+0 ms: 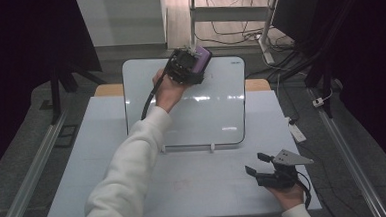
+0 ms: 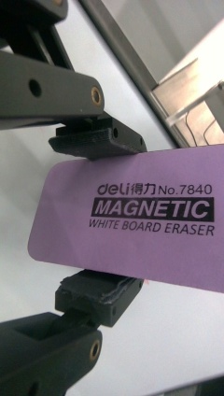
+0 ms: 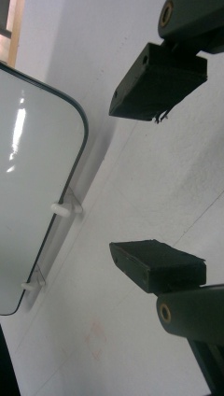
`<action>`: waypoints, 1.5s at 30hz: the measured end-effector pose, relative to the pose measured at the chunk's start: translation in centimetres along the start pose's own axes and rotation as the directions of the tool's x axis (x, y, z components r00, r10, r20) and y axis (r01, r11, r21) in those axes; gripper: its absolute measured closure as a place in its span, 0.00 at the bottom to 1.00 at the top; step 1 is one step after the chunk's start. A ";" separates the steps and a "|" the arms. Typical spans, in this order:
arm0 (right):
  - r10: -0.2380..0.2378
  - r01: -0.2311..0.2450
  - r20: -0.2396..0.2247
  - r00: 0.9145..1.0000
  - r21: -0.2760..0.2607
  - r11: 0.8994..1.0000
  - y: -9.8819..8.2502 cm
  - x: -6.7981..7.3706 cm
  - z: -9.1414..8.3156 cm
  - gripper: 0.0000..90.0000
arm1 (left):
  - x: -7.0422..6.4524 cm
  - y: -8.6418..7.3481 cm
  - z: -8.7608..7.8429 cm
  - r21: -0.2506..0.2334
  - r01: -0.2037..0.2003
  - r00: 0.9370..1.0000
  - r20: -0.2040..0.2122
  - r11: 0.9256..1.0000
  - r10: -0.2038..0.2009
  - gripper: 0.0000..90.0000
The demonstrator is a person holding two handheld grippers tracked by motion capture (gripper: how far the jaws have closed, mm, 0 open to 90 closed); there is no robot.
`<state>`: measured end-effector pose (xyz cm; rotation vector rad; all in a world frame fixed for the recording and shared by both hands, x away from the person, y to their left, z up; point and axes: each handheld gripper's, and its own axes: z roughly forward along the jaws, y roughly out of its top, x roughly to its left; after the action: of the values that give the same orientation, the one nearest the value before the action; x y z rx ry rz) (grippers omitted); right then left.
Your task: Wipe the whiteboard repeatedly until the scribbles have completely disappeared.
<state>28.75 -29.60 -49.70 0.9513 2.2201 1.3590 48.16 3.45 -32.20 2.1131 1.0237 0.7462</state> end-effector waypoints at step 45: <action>0.012 -0.011 0.016 1.000 -0.012 1.000 -0.3 0.0 -0.9 0.31 | -3.5 3.3 2.5 -0.067 -0.009 0.996 0.084 0.998 0.015 0.45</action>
<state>28.10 -30.22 -49.52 0.9693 2.1952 1.3631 49.55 -1.79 -31.89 2.0771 0.9289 0.6817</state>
